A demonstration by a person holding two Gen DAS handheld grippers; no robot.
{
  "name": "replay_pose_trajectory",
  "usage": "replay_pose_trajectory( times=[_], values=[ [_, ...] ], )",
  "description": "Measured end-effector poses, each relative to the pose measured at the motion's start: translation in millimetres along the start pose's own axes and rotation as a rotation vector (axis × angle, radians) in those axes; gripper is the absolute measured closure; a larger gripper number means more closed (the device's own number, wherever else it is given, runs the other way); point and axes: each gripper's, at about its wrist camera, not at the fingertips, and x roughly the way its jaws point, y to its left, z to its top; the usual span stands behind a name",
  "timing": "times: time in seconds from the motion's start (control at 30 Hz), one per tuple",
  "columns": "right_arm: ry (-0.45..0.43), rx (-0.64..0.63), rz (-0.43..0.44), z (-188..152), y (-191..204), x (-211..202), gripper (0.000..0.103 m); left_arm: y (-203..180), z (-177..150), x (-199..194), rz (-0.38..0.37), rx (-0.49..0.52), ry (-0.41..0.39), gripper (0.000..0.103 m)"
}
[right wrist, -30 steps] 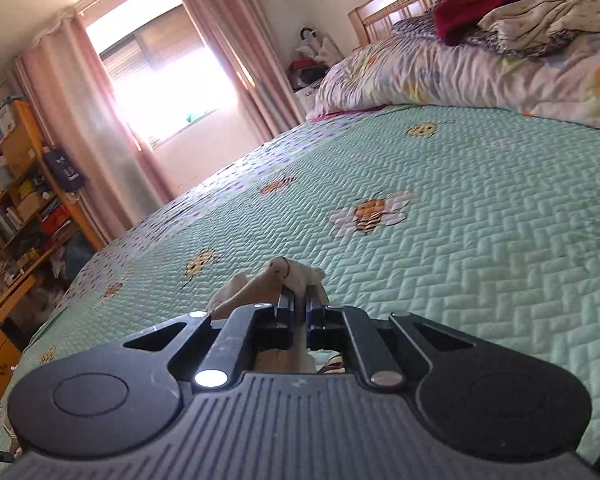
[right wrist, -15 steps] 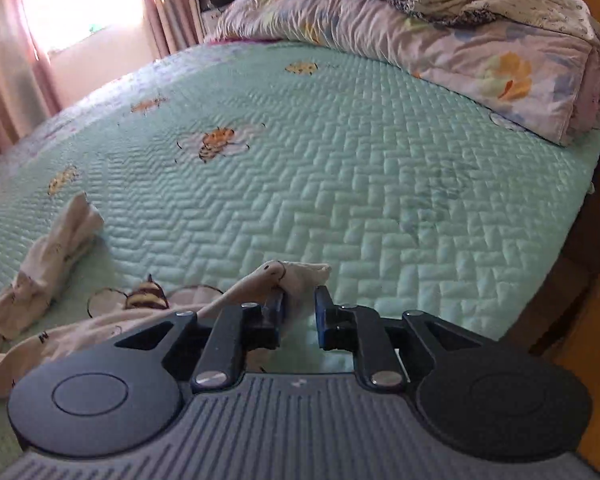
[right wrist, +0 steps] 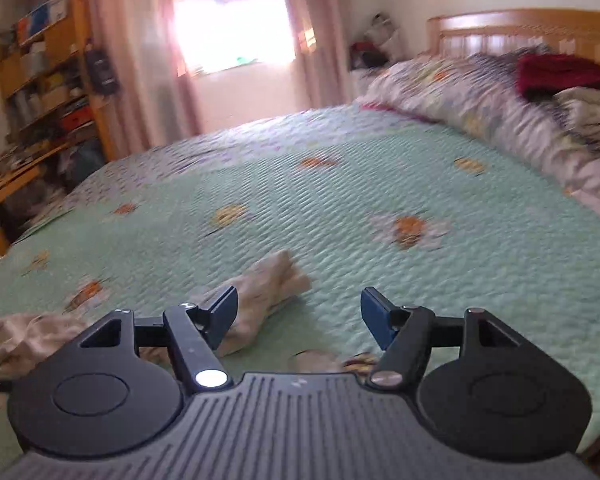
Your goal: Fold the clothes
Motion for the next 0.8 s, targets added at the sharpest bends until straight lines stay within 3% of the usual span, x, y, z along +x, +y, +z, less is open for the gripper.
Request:
replay_pose_trajectory(
  times=[0.17,0.27,0.43,0.6,0.8],
  values=[
    [0.129,0.099,0.169,-34,25,31,0.034,33,8,7,-0.094,-0.147,0.012,0.026],
    [0.159,0.144,0.203,-48,28,35,0.034,53,15,16,-0.13,-0.243,0.011,0.033],
    [0.178,0.209,0.189,-55,13,35,0.034,69,30,23,-0.141,-0.342,-0.006,0.034],
    [0.185,0.237,0.179,-60,4,40,0.034,56,43,17,-0.087,-0.301,-0.076,0.033],
    [0.2,0.216,0.195,-63,9,42,0.034,58,41,26,-0.069,-0.266,-0.051,0.033]
  ],
)
